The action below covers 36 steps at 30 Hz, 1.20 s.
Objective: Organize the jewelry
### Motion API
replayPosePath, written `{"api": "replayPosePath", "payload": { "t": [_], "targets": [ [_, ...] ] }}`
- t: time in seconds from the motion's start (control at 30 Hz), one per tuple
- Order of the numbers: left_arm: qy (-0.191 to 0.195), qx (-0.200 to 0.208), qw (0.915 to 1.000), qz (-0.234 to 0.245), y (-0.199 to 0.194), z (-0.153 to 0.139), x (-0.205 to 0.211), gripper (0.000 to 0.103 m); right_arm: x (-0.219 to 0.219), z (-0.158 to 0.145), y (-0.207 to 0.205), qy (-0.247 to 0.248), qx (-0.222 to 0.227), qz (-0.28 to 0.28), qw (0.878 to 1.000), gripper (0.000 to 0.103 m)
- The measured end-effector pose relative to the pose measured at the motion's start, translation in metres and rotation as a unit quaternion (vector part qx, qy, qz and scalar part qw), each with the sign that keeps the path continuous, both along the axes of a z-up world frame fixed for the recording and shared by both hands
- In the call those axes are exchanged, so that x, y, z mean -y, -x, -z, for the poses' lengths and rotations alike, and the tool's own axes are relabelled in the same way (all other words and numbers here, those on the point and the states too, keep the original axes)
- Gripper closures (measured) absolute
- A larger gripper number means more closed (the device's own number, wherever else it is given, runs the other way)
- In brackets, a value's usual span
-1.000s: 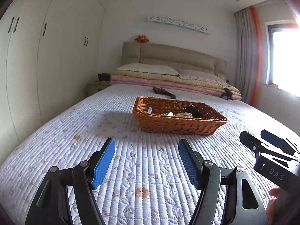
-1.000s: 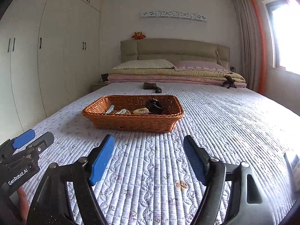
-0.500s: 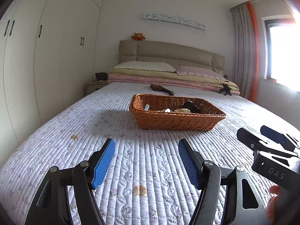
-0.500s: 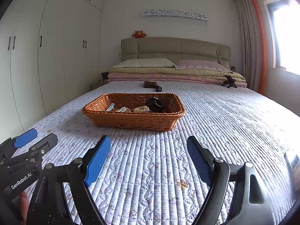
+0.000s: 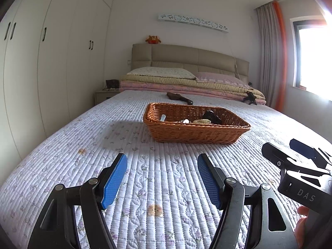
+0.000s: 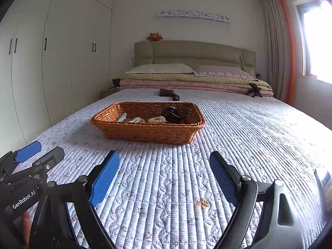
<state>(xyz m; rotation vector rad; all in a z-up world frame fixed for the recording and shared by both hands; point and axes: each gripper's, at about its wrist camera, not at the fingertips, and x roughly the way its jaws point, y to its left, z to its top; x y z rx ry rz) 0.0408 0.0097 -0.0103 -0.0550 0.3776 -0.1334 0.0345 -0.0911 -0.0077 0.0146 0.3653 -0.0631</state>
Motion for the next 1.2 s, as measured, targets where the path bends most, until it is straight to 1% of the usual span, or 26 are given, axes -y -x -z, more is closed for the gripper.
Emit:
{"api": "replayPosePath", "payload": {
  "t": [0.57, 1.2],
  "targets": [
    [0.0, -0.001, 1.0, 0.003, 0.0013, -0.0004, -0.0003, 0.031, -0.0034, 0.0009, -0.0015, 0.002, -0.005, -0.001, 1.0, 0.013],
    [-0.001, -0.004, 1.0, 0.004, 0.0012, -0.0009, 0.0004, 0.031, -0.0011, 0.0009, -0.0032, -0.007, -0.007, -0.001, 1.0, 0.013]
  ]
}}
